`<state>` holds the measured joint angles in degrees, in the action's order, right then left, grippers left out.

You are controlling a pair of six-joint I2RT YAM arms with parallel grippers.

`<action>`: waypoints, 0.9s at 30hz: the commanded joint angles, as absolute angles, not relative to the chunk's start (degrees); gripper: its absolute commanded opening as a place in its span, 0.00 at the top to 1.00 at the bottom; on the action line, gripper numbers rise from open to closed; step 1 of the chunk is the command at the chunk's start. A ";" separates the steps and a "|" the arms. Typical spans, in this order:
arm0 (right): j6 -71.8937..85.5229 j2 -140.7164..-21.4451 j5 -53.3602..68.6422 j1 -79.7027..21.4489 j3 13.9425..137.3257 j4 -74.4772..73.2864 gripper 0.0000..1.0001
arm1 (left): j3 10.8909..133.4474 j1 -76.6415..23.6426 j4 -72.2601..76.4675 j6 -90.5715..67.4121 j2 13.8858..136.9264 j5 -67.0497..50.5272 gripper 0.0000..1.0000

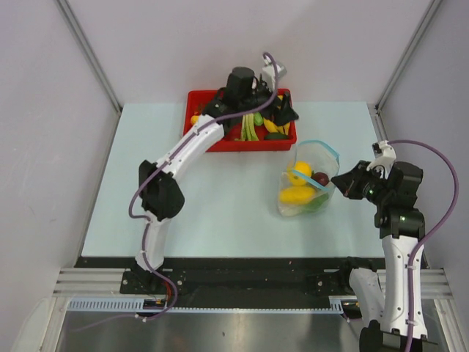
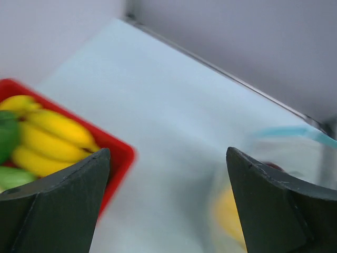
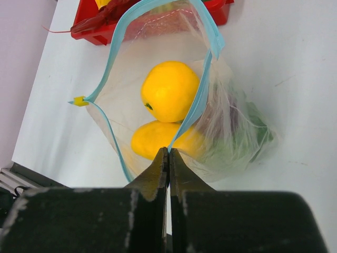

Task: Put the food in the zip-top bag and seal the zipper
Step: Place the fake fruit in the zipper food storage bag, then adjust the fake fruit in the bin.

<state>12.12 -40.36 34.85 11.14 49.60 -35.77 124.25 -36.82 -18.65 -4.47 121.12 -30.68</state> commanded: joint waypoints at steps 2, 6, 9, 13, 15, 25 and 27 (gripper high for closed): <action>10.99 -39.46 34.54 11.78 50.10 -35.42 1.00 | 136.13 -31.91 -21.44 -9.40 134.11 -19.79 0.06; 11.51 -39.55 34.54 11.95 50.10 -35.24 1.00 | 135.44 -31.11 -20.83 -8.97 138.24 -16.79 0.04; 11.69 -39.73 34.54 11.95 50.01 -35.24 1.00 | 135.26 -31.20 -21.01 -8.18 141.15 -16.26 0.02; 12.13 -40.08 34.54 11.95 50.10 -35.07 1.00 | 136.49 -31.29 -21.18 -7.30 144.40 -14.95 0.01; 12.22 -40.17 34.54 12.04 50.01 -34.98 1.00 | 137.46 -31.46 -21.18 -6.77 146.33 -14.85 0.00; 12.30 -40.87 34.45 12.48 50.10 -34.19 1.00 | 138.97 -31.12 -33.20 -1.76 149.33 -10.99 0.01; 12.39 -40.87 34.54 12.57 50.19 -34.36 1.00 | 135.55 -28.84 -34.19 -1.67 146.80 -9.85 0.00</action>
<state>11.99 -41.08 34.85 12.16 49.60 -36.03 138.12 -31.35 -25.80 -4.75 149.69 -12.12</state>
